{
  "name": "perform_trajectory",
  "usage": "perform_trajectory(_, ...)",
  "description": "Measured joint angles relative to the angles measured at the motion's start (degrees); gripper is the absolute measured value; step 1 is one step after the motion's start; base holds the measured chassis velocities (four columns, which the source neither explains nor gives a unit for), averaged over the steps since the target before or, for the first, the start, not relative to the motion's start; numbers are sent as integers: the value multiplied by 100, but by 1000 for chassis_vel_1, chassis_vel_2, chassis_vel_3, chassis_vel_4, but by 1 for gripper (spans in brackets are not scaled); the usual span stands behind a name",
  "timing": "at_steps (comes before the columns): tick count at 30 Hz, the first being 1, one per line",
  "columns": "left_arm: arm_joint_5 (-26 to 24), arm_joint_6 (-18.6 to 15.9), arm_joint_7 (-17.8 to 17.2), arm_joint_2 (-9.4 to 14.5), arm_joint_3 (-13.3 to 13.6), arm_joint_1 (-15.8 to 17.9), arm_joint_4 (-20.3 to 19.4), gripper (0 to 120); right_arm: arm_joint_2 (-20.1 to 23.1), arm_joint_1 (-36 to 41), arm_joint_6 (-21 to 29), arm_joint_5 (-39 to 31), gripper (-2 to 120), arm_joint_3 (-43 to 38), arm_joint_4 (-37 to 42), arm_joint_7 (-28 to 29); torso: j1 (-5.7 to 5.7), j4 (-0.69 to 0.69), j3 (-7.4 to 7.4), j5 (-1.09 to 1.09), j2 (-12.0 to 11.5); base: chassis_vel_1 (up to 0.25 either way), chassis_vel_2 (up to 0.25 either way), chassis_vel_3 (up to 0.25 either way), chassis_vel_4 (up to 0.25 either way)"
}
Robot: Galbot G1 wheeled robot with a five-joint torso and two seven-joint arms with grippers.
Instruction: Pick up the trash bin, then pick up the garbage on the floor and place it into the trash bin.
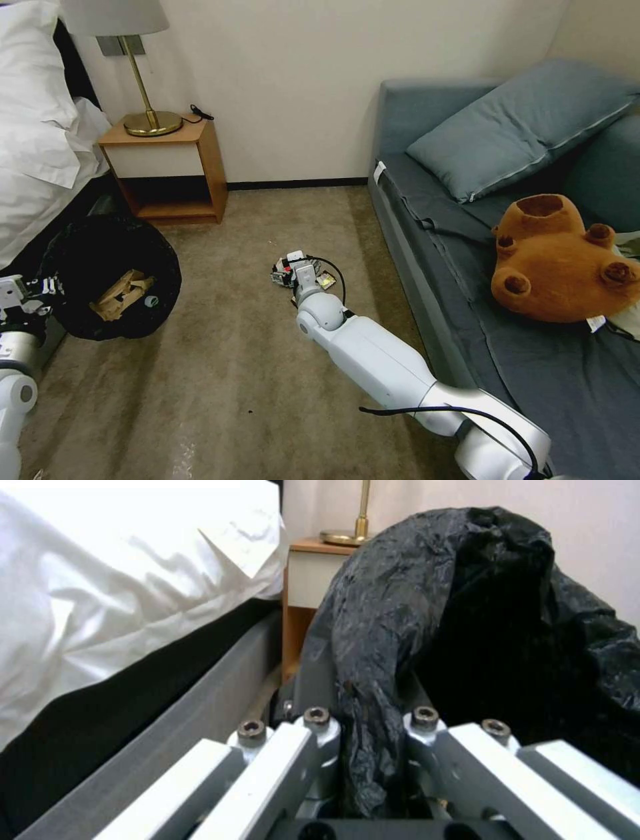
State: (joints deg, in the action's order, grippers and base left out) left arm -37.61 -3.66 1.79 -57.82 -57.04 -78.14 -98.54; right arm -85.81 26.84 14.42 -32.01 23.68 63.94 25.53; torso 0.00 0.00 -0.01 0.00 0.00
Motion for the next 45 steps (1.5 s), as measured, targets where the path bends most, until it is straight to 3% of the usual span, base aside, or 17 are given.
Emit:
perform_trajectory(14, 3, 100, 43, -19, -76, -145, 47, 5, -136, 44, -9, 119, 100, 1, -167, -7, 0, 1, 0, 0, 0, -78, 78, 80, -79)
perform_trajectory(45, -3, 61, 45, 13, -29, -97, 25, 5, -122, 85, -56, 277, 100, -55, -317, -143, 0, 0, 0, 0, 0, -92, 97, 94, -92)
